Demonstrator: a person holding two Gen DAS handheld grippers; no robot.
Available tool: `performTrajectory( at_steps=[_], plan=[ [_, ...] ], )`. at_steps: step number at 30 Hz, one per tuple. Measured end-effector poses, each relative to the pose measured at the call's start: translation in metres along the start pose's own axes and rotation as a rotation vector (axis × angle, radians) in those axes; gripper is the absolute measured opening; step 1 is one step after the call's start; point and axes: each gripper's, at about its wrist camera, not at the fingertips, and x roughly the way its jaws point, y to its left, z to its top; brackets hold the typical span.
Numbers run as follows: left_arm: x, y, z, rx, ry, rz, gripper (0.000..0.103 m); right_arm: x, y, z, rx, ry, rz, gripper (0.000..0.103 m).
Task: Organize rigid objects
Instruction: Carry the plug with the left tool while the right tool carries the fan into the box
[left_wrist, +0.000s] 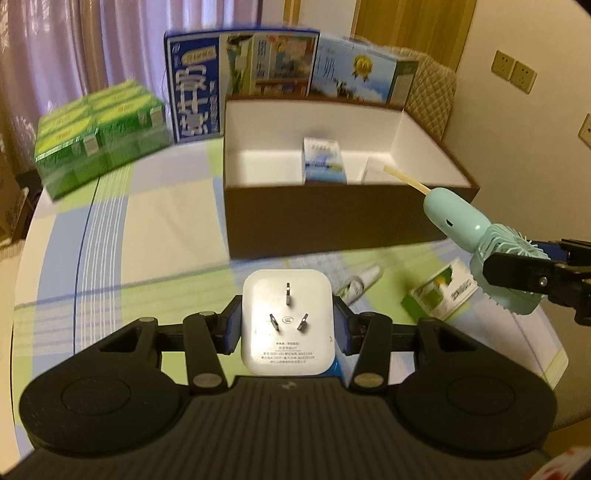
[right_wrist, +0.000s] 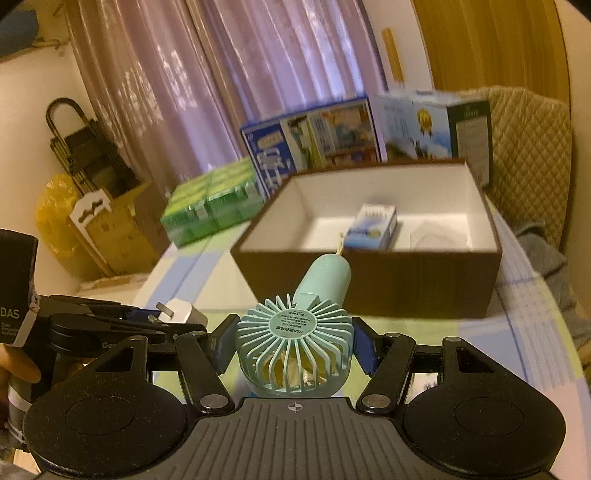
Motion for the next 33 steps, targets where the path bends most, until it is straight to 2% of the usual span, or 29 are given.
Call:
performTrajectory(
  at_steps=[9,18,26,33],
  plan=[
    [0.008,-0.009,0.045,0.028,-0.047,-0.021,0.044,0.002,-0.018,0.036,-0.015,-0.059,-0.015,0.060],
    [0.039,-0.014,0.091,0.033,-0.067,-0.015,0.044,0.028,-0.054,0.073,-0.018,-0.076,-0.044,0.060],
    [0.080,-0.012,0.124,0.039,-0.038,0.016,0.044,0.064,-0.090,0.097,-0.023,-0.054,-0.079,0.060],
    [0.120,-0.006,0.141,0.051,0.014,0.052,0.044,0.107,-0.119,0.106,-0.055,0.015,-0.124,0.060]
  ],
)
